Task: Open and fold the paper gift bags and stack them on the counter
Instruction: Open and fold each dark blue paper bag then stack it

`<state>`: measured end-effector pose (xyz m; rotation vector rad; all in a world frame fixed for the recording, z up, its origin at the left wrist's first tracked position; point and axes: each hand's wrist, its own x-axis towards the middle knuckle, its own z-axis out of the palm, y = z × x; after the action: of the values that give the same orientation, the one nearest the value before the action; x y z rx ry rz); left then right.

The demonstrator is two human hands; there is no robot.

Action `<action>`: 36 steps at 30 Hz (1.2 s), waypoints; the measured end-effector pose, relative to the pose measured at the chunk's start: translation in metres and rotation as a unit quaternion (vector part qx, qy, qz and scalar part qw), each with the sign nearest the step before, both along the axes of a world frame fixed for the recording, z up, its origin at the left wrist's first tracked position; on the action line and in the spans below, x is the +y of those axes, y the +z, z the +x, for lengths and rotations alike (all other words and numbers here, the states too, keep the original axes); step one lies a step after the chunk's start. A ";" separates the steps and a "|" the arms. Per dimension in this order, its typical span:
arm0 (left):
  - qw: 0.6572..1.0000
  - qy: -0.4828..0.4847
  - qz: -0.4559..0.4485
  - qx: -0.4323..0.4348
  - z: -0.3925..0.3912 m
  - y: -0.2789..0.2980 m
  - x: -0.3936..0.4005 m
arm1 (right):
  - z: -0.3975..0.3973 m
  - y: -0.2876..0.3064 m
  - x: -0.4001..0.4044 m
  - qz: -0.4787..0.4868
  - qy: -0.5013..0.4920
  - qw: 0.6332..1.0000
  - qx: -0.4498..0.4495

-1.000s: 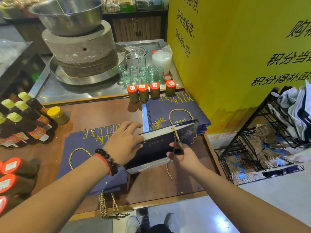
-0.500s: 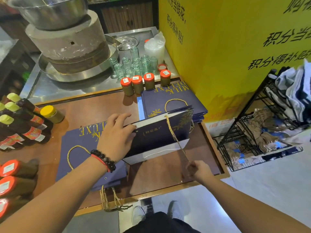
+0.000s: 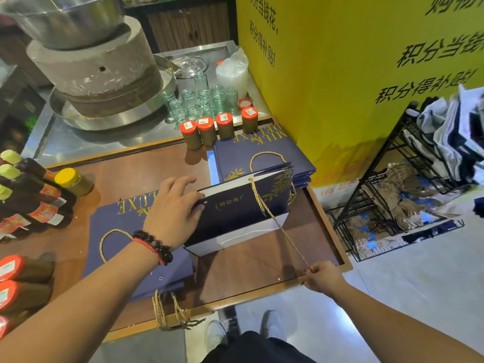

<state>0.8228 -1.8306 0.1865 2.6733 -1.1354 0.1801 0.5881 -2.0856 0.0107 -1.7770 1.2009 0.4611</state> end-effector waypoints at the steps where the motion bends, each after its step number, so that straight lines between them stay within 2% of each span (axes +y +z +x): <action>1: 1.000 0.008 -0.006 0.014 -0.001 0.001 0.000 | -0.001 0.000 0.002 0.013 -0.001 1.000 0.004; 3: 0.999 0.021 -0.020 0.035 -0.002 0.003 -0.001 | 0.002 0.007 0.010 0.063 -0.010 0.998 0.002; 4: 0.998 0.027 -0.026 0.041 -0.001 0.003 -0.002 | 0.007 0.015 0.018 0.118 -0.037 0.992 -0.016; 6: 0.998 0.035 -0.034 0.051 -0.001 0.003 -0.003 | 0.026 0.039 0.039 0.248 -0.082 0.963 -0.067; 7: 0.997 0.037 -0.037 0.055 -0.001 0.004 -0.004 | 0.038 0.053 0.051 0.279 -0.087 0.952 -0.094; 9: 0.997 0.038 -0.041 0.061 0.000 0.005 -0.005 | 0.064 0.084 0.079 0.320 -0.099 0.930 -0.152; 13: 0.995 0.040 -0.029 0.091 0.000 0.009 -0.007 | 0.095 0.134 0.122 0.397 -0.145 0.859 -0.289; 16: 0.994 0.034 -0.016 0.106 0.000 0.013 -0.006 | 0.107 0.153 0.135 0.430 -0.199 0.815 -0.335; 18: 0.993 0.032 -0.008 0.110 -0.001 0.015 -0.004 | 0.114 0.160 0.137 0.438 -0.228 0.798 -0.346; 23: 0.993 0.024 -0.014 0.114 -0.001 0.015 -0.002 | 0.122 0.170 0.138 0.439 -0.267 0.792 -0.328; 27: 0.995 0.018 -0.016 0.102 -0.002 0.013 -0.001 | 0.125 0.172 0.141 0.438 -0.254 0.790 -0.346; 29: 0.995 0.017 -0.022 0.100 -0.002 0.012 0.000 | 0.126 0.174 0.143 0.416 -0.237 0.801 -0.359; 33: 0.995 0.018 -0.032 0.097 -0.001 0.012 0.000 | 0.130 0.176 0.146 0.309 -0.220 0.857 -0.349; 36: 0.994 0.013 -0.033 0.099 0.000 0.010 0.000 | 0.133 0.176 0.147 0.299 -0.235 0.859 -0.342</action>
<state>0.8224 -1.8305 0.1969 2.5799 -1.0162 -0.0429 0.7207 -1.9387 0.1863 -0.9209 0.8003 -0.1006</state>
